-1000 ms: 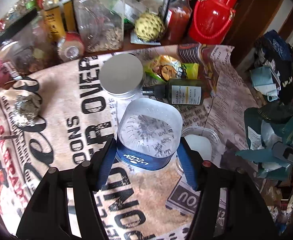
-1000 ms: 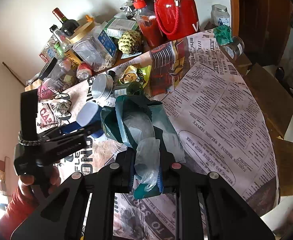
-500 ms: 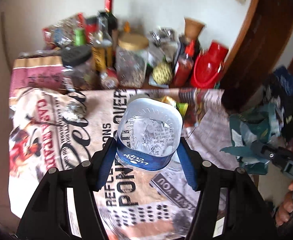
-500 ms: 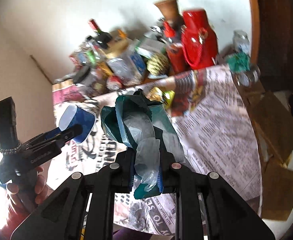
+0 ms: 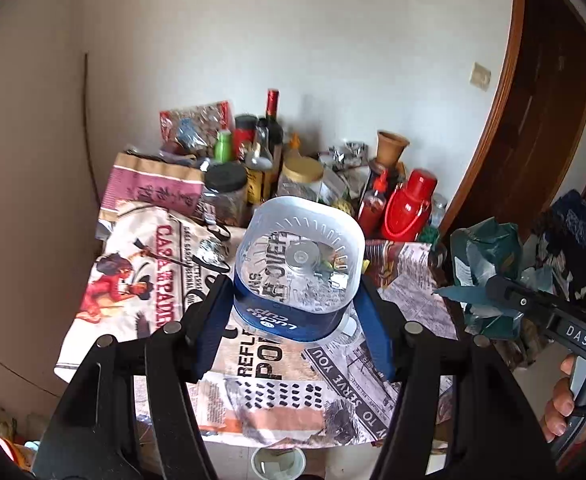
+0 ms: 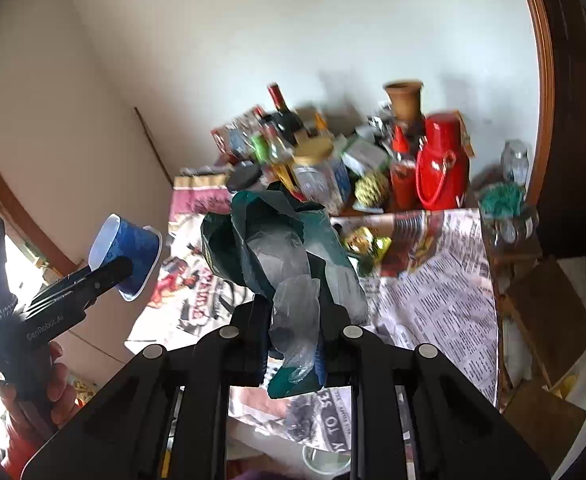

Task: Collect trash
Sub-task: 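Carry the blue cup and green bag with both tools toward the white bucket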

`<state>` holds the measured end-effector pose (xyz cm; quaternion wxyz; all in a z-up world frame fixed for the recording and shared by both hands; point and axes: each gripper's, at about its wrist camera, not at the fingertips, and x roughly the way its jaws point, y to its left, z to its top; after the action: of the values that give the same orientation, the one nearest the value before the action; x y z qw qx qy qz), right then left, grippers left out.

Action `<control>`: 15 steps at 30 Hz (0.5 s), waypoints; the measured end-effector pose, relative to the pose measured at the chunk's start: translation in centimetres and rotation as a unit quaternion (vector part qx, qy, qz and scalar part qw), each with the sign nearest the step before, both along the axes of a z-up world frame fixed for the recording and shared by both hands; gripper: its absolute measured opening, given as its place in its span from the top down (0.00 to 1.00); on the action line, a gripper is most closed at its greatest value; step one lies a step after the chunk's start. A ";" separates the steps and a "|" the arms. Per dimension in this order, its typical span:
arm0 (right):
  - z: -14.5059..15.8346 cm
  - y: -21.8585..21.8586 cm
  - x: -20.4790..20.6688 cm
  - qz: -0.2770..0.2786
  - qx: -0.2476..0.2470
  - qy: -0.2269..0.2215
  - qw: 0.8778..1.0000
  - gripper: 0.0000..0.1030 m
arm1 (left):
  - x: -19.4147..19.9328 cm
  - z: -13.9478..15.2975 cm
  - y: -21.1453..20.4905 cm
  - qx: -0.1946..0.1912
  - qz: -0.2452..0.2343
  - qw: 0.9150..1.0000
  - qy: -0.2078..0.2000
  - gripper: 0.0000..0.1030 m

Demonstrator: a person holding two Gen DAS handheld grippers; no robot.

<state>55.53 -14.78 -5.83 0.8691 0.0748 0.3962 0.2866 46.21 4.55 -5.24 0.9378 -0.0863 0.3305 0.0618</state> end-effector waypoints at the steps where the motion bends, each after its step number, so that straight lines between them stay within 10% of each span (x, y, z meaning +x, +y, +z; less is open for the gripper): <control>1: 0.5 0.1 -0.5 0.000 0.003 -0.006 1.000 0.84 | -0.7 0.3 0.2 0.000 0.000 1.000 -0.005 0.41; 15: 2.0 4.0 -13.6 -0.034 0.009 -0.026 0.999 0.84 | -15.7 2.0 3.9 0.007 -0.044 0.999 -0.009 0.41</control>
<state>41.96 -10.81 -3.85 0.8877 0.0883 0.3678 0.2624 30.55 8.44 -3.29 0.9431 -0.0658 0.3253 0.0223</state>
